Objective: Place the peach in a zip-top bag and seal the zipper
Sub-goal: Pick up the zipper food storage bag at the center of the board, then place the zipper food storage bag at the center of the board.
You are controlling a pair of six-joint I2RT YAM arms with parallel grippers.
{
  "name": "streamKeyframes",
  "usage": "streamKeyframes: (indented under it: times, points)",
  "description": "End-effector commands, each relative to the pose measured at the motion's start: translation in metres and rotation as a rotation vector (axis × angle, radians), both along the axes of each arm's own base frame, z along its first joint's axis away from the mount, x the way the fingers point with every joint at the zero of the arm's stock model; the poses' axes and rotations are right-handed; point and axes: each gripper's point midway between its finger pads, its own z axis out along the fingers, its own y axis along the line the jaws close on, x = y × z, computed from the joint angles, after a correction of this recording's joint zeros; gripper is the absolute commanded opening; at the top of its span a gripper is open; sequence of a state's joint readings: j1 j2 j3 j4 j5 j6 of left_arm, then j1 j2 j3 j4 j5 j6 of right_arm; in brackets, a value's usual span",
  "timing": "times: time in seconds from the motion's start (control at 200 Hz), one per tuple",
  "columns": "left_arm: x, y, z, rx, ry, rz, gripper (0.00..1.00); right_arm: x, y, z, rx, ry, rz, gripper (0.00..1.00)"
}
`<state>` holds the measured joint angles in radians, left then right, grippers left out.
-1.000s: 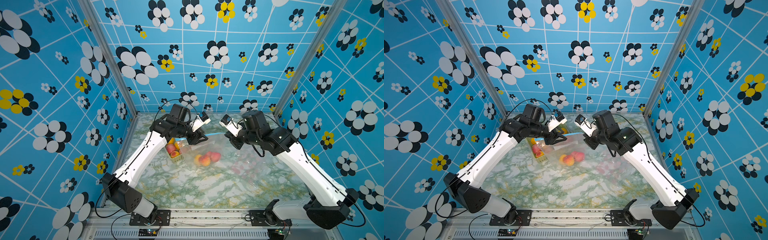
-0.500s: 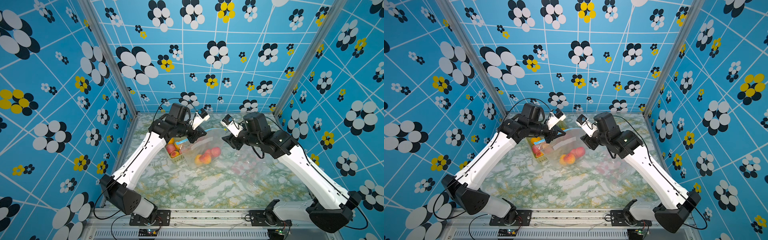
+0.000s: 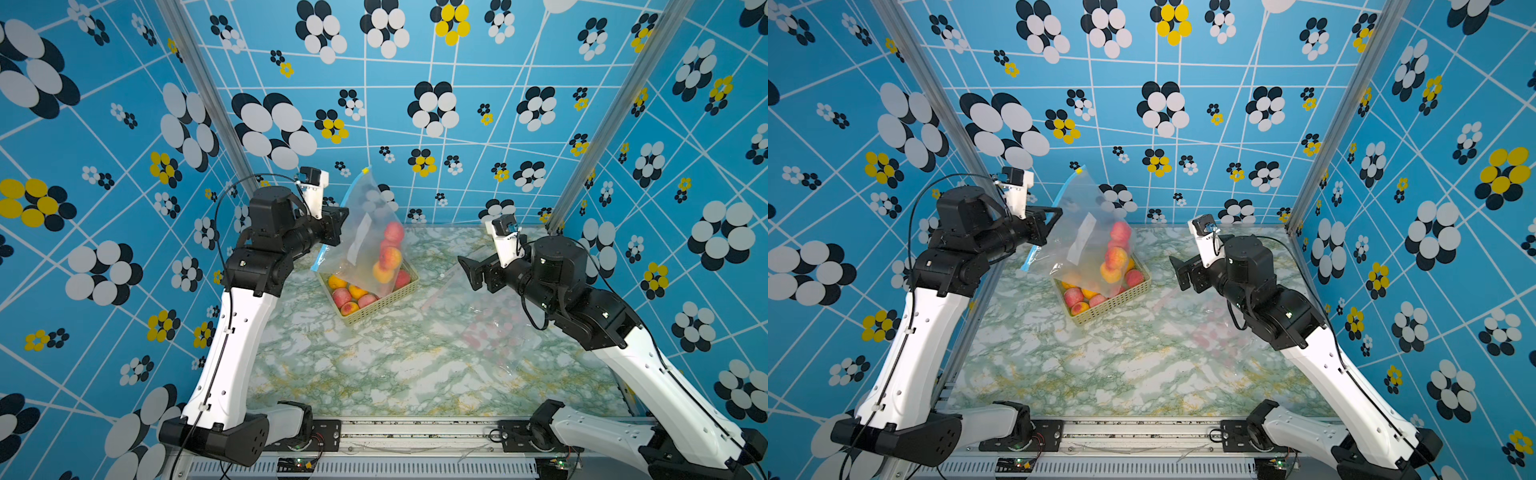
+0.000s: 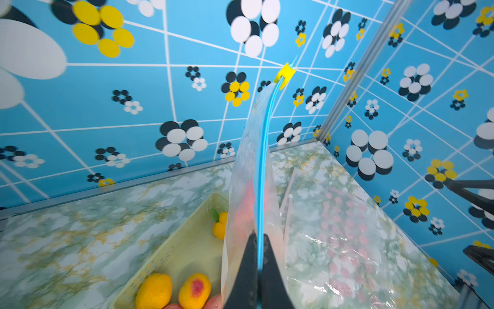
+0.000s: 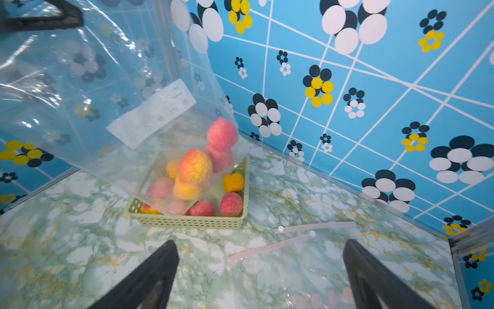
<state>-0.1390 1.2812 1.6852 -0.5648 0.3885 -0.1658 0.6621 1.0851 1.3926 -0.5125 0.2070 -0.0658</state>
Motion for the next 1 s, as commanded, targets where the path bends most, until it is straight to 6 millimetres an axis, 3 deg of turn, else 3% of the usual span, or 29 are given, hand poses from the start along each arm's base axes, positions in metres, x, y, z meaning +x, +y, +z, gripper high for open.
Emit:
streamKeyframes:
  times: [0.0,0.135,0.295,0.44,0.56,0.82,1.0]
  points:
    - [0.009,0.041,0.028,-0.031,-0.082,0.148,0.0,0.022,-0.014,-0.006,0.012,0.006,-0.156,0.99]
    - [0.023,0.078,0.031,-0.02,-0.091,0.242,0.0,0.033,-0.01,-0.015,0.0,0.038,-0.188,0.99]
    - [0.047,0.117,0.018,0.021,-0.066,0.327,0.0,0.039,-0.007,-0.013,0.027,0.043,-0.203,0.99]
    - [0.07,0.146,-0.009,0.081,-0.013,0.379,0.0,0.039,-0.007,-0.01,0.052,0.05,-0.211,0.99]
    - [0.09,0.169,-0.045,0.135,0.079,0.438,0.0,0.039,-0.008,-0.012,0.062,0.06,-0.217,1.0]
    - [0.123,0.176,-0.125,0.161,0.273,0.422,0.0,0.035,-0.011,-0.01,0.108,0.062,-0.228,1.0]
    - [0.133,0.163,-0.15,0.192,0.344,0.37,0.0,0.032,-0.013,-0.01,0.124,0.069,-0.23,0.99]
